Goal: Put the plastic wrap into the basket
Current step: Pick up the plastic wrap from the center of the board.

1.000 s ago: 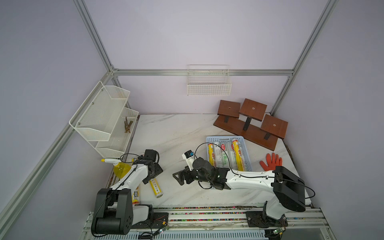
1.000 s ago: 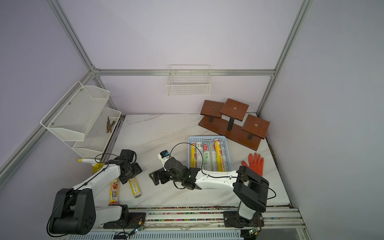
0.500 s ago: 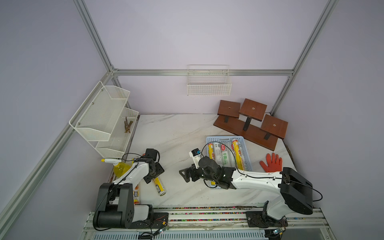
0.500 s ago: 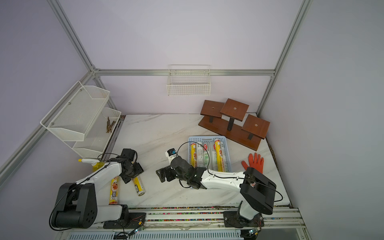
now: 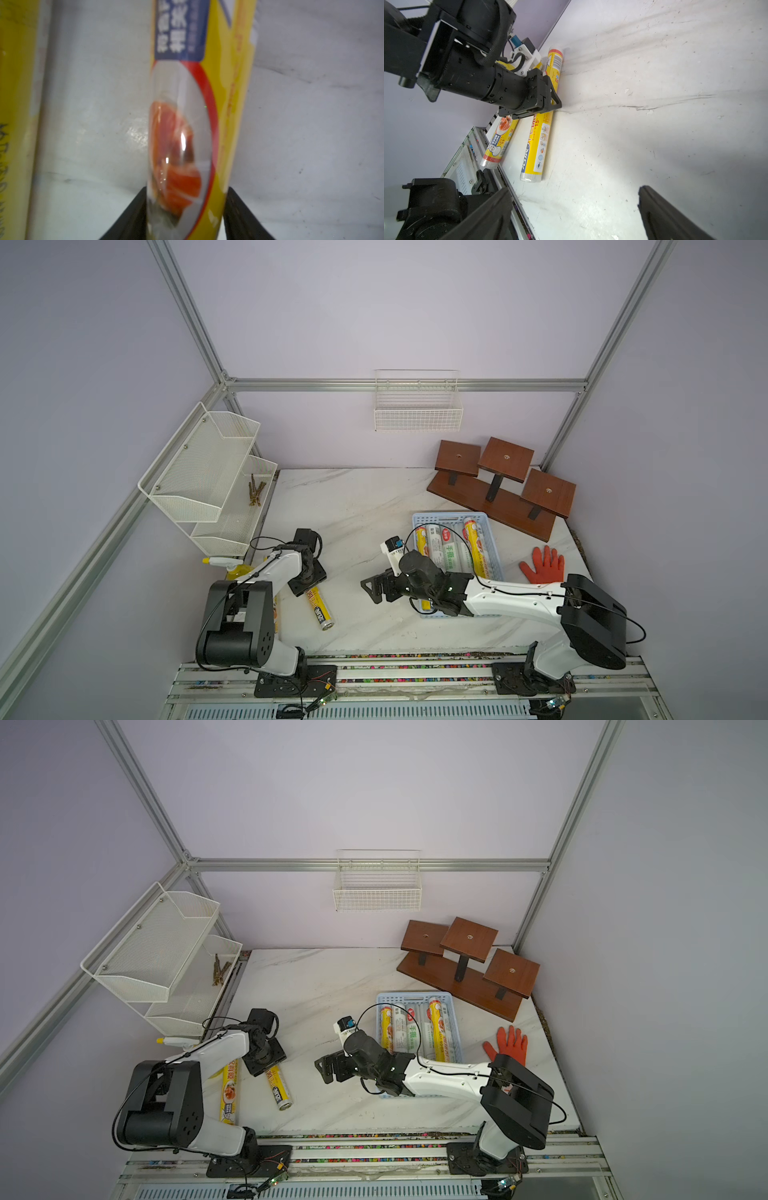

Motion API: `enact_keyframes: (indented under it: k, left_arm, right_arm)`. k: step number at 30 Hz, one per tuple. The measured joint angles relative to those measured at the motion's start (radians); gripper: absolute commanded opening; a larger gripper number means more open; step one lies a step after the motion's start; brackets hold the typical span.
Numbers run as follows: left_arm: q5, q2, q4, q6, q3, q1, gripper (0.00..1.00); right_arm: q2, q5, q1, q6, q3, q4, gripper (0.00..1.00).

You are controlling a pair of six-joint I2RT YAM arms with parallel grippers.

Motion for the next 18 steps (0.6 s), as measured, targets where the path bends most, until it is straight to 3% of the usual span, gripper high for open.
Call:
enact_keyframes:
  k: [5, 8, 13, 18]
  left_arm:
    - [0.01, -0.007, 0.003, 0.017, 0.0, -0.002, 0.35]
    - [0.037, -0.027, 0.004, 0.015, -0.009, -0.028, 0.33]
    - [0.088, -0.121, -0.007, 0.004, -0.002, -0.137, 0.31]
    - [0.112, -0.202, 0.005, -0.048, 0.068, -0.254, 0.32]
  right_arm:
    - [0.003, -0.002, -0.005, 0.0, 0.001, -0.01, 0.99]
    - [0.003, 0.0, -0.013, 0.0, 0.001, -0.018, 0.99]
    - [-0.014, 0.041, -0.022, 0.012, 0.001, -0.062, 0.99]
    - [-0.14, 0.13, -0.035, 0.027, -0.025, -0.098, 0.99]
